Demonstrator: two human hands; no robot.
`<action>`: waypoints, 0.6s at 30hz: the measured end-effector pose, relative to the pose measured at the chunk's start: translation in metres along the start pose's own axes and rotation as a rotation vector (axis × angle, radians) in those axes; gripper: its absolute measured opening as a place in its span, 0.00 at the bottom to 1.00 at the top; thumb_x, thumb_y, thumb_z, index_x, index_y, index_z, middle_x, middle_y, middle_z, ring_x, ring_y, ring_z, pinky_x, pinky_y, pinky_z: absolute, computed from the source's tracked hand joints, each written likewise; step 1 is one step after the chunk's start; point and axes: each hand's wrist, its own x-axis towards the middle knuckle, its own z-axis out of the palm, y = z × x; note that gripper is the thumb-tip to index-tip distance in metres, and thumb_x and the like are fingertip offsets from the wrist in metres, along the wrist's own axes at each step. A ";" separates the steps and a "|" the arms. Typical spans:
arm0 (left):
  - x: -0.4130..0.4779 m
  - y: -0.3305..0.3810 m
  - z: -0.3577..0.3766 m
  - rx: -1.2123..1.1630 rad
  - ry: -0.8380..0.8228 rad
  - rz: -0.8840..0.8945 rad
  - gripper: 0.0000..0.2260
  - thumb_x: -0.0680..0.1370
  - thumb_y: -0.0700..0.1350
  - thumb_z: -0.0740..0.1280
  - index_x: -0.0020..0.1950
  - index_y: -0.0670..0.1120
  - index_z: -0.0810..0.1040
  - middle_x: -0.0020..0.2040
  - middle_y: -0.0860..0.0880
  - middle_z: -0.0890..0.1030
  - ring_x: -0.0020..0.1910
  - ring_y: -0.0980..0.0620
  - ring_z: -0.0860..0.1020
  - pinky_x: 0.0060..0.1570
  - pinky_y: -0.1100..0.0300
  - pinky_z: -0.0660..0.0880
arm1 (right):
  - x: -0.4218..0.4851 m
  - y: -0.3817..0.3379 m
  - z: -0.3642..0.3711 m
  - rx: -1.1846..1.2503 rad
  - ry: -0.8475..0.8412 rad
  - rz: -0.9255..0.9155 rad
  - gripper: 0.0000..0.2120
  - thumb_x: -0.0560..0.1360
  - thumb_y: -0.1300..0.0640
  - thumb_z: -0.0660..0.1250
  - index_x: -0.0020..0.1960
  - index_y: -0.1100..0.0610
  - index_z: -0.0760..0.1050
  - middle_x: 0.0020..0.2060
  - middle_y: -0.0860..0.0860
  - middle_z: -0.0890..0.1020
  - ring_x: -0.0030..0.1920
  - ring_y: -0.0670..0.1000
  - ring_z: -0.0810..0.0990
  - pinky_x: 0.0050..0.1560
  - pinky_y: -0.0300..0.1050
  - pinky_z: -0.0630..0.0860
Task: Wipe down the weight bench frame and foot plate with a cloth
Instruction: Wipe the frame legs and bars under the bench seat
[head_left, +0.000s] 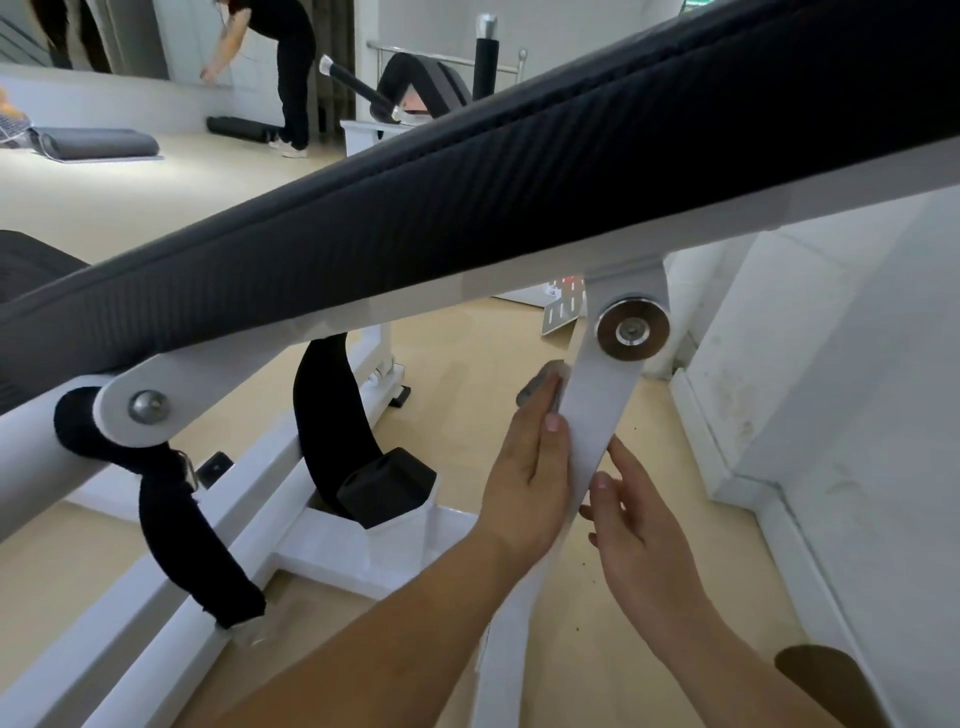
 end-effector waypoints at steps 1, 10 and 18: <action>-0.008 -0.011 0.001 0.016 0.019 -0.044 0.21 0.86 0.59 0.49 0.79 0.62 0.64 0.75 0.61 0.70 0.71 0.58 0.73 0.69 0.54 0.73 | -0.001 -0.001 -0.001 -0.016 -0.018 0.006 0.21 0.85 0.47 0.56 0.70 0.23 0.60 0.50 0.30 0.82 0.49 0.43 0.84 0.50 0.47 0.82; -0.091 -0.061 0.001 0.198 0.005 -0.363 0.10 0.86 0.46 0.58 0.58 0.57 0.77 0.51 0.54 0.82 0.49 0.49 0.82 0.47 0.54 0.81 | -0.015 0.005 -0.005 -0.044 -0.133 0.102 0.27 0.84 0.47 0.60 0.75 0.24 0.54 0.51 0.38 0.82 0.46 0.42 0.83 0.44 0.34 0.78; -0.117 -0.048 -0.010 0.212 -0.067 -0.516 0.06 0.81 0.52 0.70 0.56 0.58 0.76 0.50 0.60 0.81 0.49 0.60 0.80 0.46 0.65 0.76 | -0.051 0.048 -0.008 0.093 -0.137 0.368 0.16 0.84 0.47 0.60 0.70 0.46 0.75 0.60 0.47 0.82 0.58 0.49 0.83 0.62 0.51 0.79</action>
